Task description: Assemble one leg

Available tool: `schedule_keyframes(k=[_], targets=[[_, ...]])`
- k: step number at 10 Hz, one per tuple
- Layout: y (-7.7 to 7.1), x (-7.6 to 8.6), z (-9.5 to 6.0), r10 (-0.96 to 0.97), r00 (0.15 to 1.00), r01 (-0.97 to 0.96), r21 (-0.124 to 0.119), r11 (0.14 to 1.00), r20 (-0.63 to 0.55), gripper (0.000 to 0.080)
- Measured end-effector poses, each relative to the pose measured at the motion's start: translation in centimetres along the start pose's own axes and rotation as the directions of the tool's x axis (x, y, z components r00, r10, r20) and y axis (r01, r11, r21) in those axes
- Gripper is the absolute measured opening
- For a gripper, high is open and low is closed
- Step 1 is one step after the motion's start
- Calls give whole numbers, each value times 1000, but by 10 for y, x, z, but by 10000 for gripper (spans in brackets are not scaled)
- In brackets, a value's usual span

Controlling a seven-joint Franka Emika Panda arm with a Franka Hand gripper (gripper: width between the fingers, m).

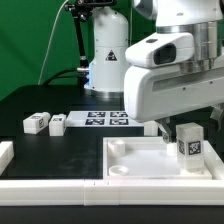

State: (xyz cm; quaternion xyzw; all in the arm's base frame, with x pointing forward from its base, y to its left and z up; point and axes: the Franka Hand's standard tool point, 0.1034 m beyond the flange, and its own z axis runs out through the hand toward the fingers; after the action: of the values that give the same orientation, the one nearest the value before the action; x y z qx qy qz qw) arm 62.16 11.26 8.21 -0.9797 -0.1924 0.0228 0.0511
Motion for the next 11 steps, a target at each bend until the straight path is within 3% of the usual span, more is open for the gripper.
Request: schedule_keyframes(k=[1, 3, 5, 9, 11], targets=[[0, -1, 1, -1, 1000, 1, 10, 1000, 26, 649], [1, 2, 1, -1, 1000, 1, 4, 1000, 7, 636], [1, 2, 1, 0, 1000, 0, 4, 1000, 7, 303], [1, 2, 1, 30, 1000, -30, 5, 1000, 7, 290], [-1, 2, 2, 221, 975, -221, 7, 975, 8, 290]])
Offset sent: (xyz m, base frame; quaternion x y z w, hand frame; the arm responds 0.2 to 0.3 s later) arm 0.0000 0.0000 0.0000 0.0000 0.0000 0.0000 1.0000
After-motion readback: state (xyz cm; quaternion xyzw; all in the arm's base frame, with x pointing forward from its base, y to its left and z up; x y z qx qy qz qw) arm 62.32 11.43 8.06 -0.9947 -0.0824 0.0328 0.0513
